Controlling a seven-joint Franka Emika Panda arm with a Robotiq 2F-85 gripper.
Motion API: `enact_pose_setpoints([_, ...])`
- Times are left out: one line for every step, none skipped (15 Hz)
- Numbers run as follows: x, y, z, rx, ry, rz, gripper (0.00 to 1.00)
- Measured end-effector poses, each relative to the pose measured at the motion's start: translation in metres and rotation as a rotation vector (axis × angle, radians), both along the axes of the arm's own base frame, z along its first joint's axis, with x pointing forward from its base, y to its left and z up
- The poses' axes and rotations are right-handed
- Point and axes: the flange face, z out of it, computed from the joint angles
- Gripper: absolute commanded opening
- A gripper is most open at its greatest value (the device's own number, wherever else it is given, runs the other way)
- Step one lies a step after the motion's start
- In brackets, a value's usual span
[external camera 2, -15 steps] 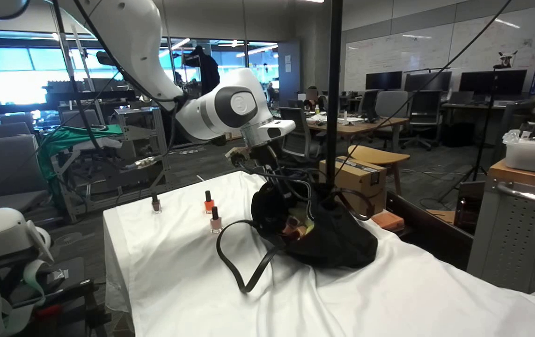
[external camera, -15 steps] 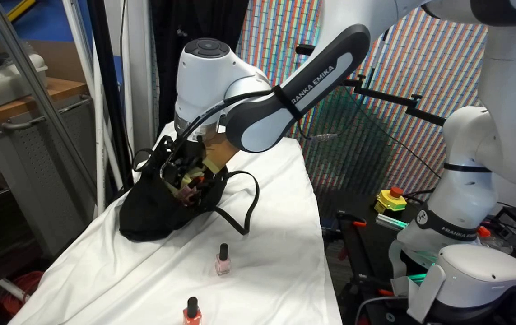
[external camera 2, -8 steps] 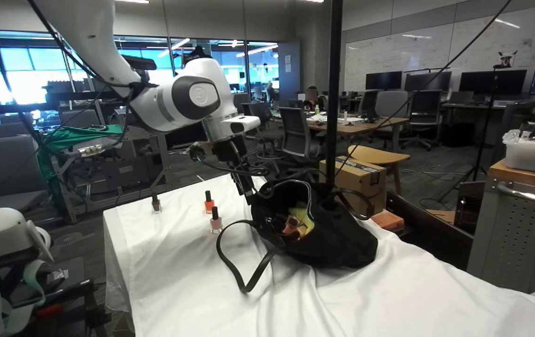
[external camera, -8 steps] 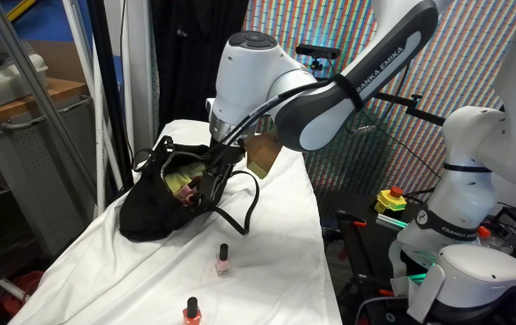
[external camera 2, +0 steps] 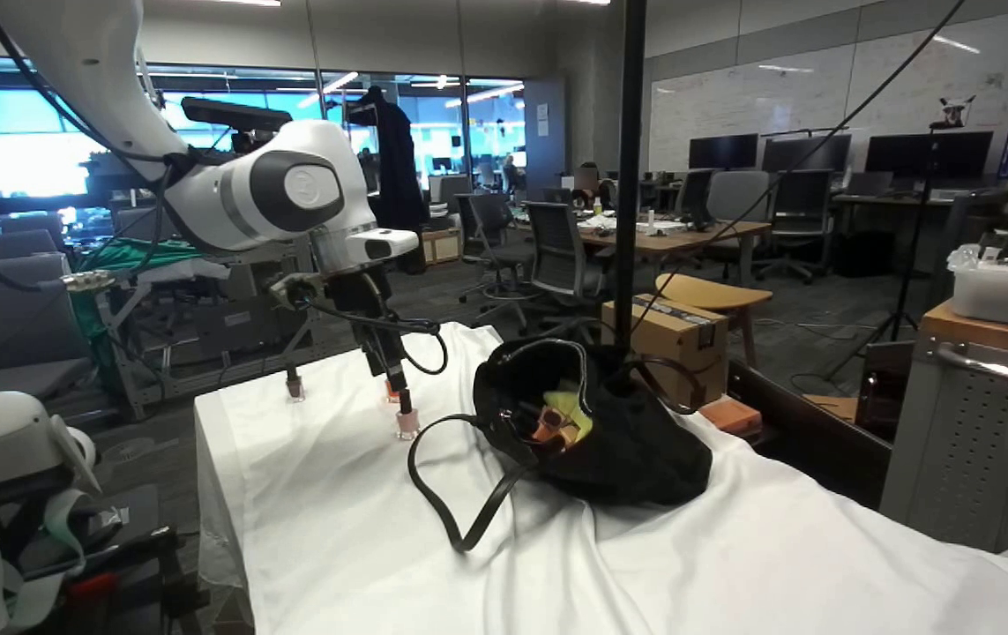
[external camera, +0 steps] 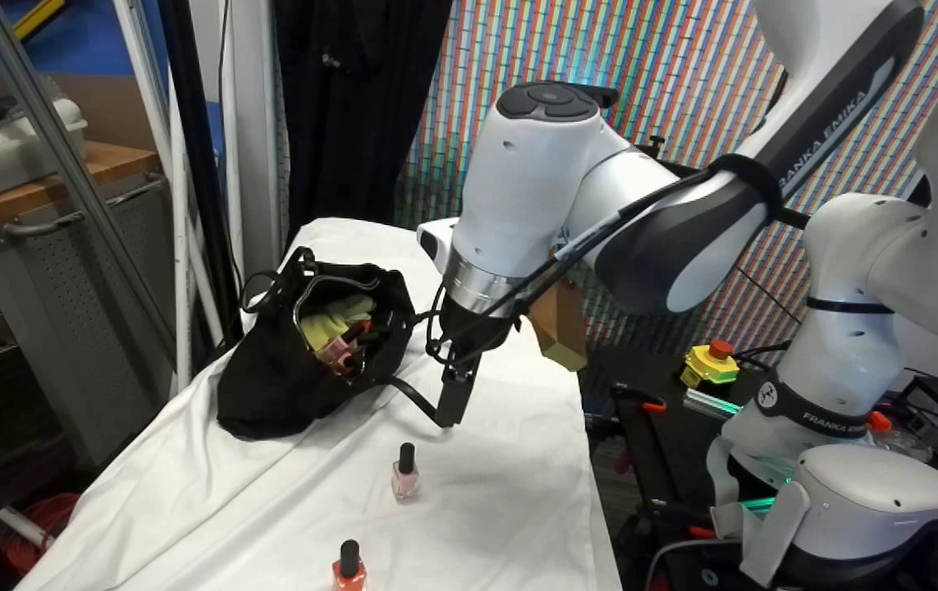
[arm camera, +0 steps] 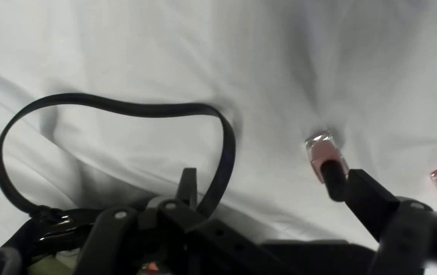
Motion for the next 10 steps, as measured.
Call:
enact_pose_setpoints([-0.006,0.008,-0.003,0.003,0.013,0.027,1.0])
enact_pose_setpoints([-0.012,0.016,-0.006,0.006,0.025,0.052,1.0])
enact_pose_setpoints([-0.016,0.023,-0.009,0.008,0.035,0.077,1.0])
enact_pose_setpoints([-0.02,0.029,-0.011,0.01,0.042,0.102,1.0])
enact_pose_setpoints([-0.023,0.034,-0.012,0.01,0.046,0.13,1.0])
enact_pose_setpoints([-0.025,0.039,-0.013,0.01,0.05,0.155,1.0])
enact_pose_setpoints([-0.026,0.044,-0.014,0.012,0.052,0.181,1.0])
enact_pose_setpoints([-0.027,0.047,-0.016,0.014,0.054,0.205,1.0])
enact_pose_setpoints([-0.028,0.05,-0.019,0.015,0.057,0.227,1.0])
enact_pose_setpoints([-0.028,0.053,-0.022,0.017,0.061,0.249,1.0])
